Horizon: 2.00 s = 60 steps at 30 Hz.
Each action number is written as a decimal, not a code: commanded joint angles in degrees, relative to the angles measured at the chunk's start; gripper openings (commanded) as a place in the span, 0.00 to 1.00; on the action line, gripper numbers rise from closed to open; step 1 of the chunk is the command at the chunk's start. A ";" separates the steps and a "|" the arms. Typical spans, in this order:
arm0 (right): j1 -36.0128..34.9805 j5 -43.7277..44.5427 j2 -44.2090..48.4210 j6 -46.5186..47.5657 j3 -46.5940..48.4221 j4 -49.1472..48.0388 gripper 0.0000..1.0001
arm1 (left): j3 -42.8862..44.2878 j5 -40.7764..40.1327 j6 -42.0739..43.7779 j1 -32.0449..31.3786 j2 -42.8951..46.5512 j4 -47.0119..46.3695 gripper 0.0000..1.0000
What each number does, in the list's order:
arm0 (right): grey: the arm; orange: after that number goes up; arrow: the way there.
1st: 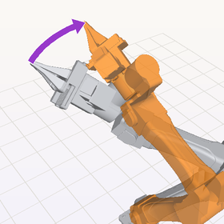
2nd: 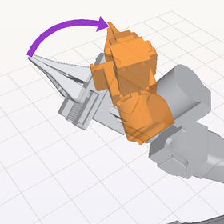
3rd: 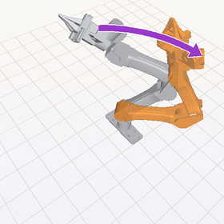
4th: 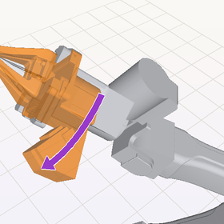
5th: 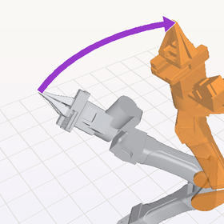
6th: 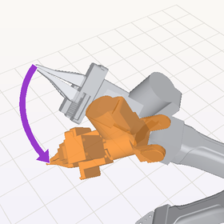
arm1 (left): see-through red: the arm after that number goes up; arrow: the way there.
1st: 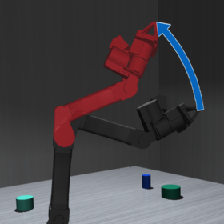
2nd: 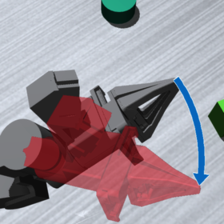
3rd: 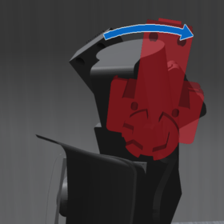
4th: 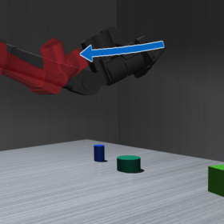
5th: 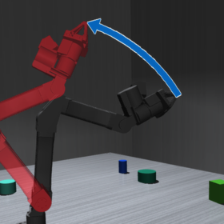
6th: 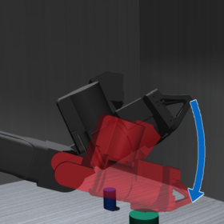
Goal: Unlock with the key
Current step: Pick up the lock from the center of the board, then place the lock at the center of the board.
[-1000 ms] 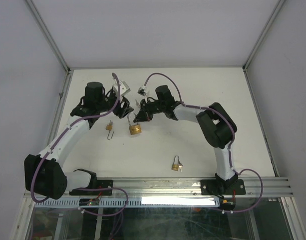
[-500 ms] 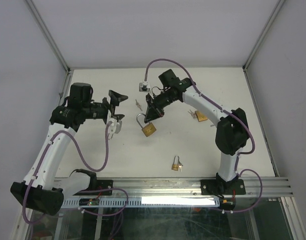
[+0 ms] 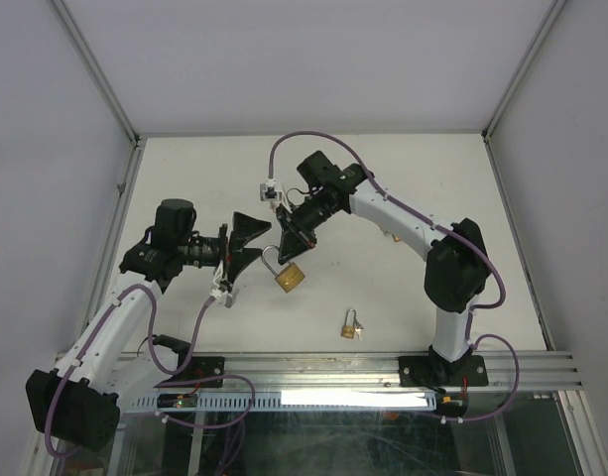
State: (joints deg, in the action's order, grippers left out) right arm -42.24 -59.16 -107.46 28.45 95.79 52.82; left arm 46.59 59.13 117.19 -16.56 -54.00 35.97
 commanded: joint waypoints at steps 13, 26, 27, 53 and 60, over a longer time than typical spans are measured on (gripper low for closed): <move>-1.84 -3.10 -0.25 -0.67 8.95 2.36 0.00 | -5.08 9.14 36.27 -2.02 3.05 -2.66 0.56; -1.75 -1.61 -5.40 0.76 15.73 4.69 0.00 | -5.91 9.76 36.27 -2.18 3.03 -2.61 0.08; -1.82 -1.58 -5.77 0.59 16.27 4.32 0.00 | -6.05 9.58 36.26 -2.17 3.17 -2.62 0.04; 0.83 18.84 -0.53 -20.28 -10.20 -52.49 0.46 | 11.00 -35.60 30.54 -4.85 -6.65 26.12 0.00; 1.17 50.42 -4.50 -30.04 -7.59 -54.11 0.43 | 24.14 -52.19 -0.17 -15.42 -19.26 29.35 0.00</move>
State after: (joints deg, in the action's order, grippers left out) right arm -41.34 -27.59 -109.93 5.67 85.52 4.16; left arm 62.17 16.53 119.39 -27.64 -68.71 65.54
